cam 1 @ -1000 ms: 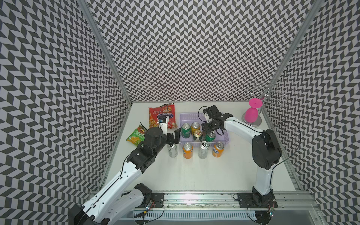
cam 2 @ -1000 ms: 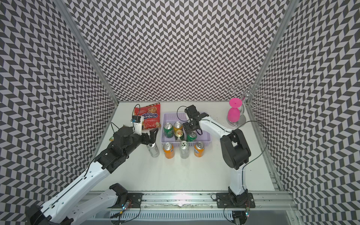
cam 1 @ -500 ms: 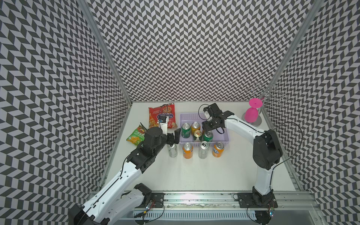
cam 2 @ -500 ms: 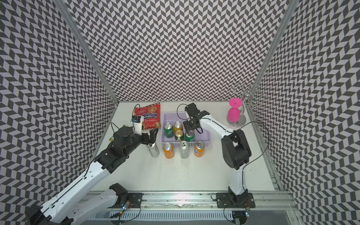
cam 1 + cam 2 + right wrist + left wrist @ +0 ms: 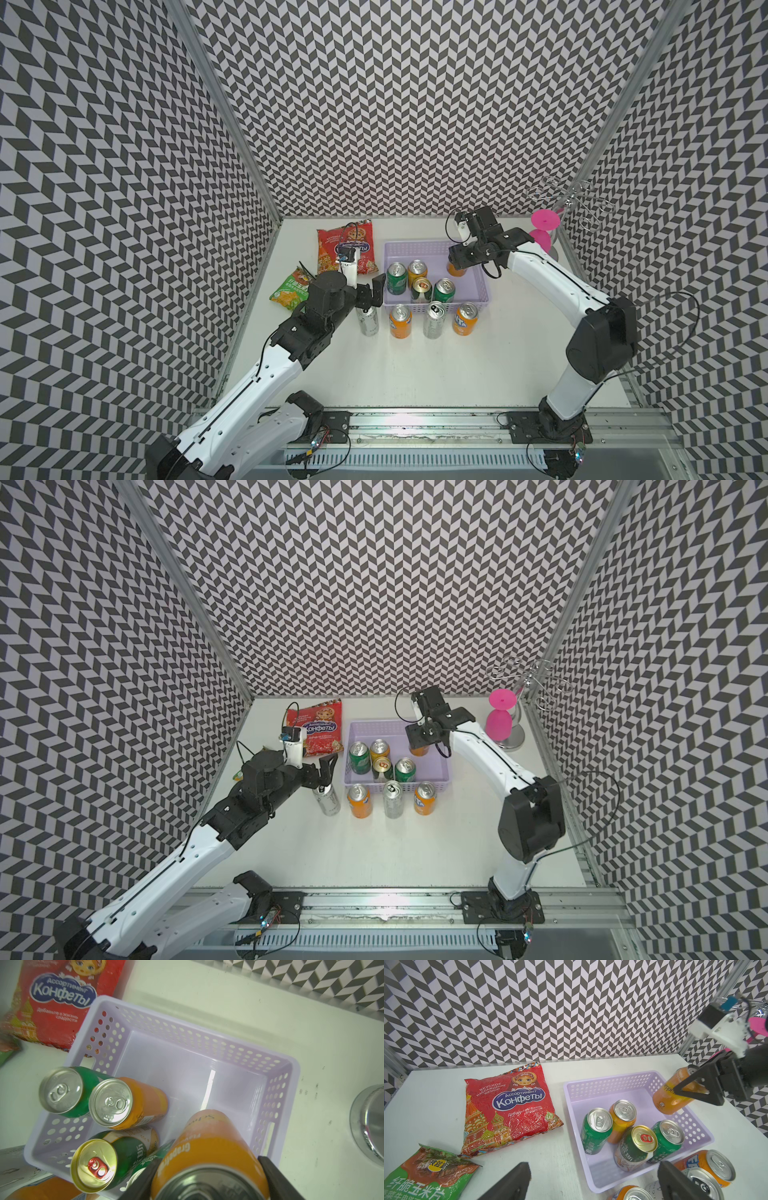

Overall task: Take out the drinks from the basket
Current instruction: Pick up the drink from the basket, then place the drink at the center of the board.

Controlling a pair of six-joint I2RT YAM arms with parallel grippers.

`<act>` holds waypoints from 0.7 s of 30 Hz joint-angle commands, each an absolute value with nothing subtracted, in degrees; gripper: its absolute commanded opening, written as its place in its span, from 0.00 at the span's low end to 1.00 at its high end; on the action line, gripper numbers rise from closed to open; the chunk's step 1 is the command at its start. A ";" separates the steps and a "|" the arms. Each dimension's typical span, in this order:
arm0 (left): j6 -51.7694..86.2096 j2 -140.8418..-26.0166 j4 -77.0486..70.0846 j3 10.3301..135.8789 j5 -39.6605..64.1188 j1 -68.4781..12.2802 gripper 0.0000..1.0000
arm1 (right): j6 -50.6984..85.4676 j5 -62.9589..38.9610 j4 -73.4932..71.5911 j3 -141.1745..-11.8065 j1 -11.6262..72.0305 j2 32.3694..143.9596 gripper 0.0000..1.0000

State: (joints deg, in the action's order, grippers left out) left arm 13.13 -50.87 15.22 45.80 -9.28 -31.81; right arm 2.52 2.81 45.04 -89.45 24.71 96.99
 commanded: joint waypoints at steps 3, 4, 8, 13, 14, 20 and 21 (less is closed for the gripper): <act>13.25 -50.27 14.86 45.70 -8.79 -31.40 0.99 | 3.15 4.48 41.86 -86.56 22.28 88.19 0.56; 13.27 -50.36 14.77 45.76 -8.64 -31.40 0.99 | 3.64 4.47 41.98 -85.72 22.00 87.05 0.56; 13.20 -50.54 14.98 45.97 -8.54 -31.43 0.99 | 5.14 6.12 41.94 -82.13 20.97 83.09 0.55; 13.59 -50.34 14.13 45.40 -8.27 -31.38 0.99 | 8.01 8.47 42.05 -76.99 20.48 77.41 0.55; 13.60 -50.36 13.91 45.35 -8.11 -31.41 0.99 | 8.29 8.66 41.87 -75.90 20.48 76.37 0.55; 13.66 -50.70 13.48 45.28 -7.61 -31.39 0.99 | 10.19 9.54 41.13 -68.54 20.48 70.25 0.55; 13.70 -50.72 13.39 45.32 -7.48 -31.38 0.99 | 10.48 10.11 41.17 -67.41 20.50 69.18 0.55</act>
State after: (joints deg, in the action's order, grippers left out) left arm 13.39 -50.89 15.00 45.78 -8.38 -31.81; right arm 8.51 7.90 46.28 -68.31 20.80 73.12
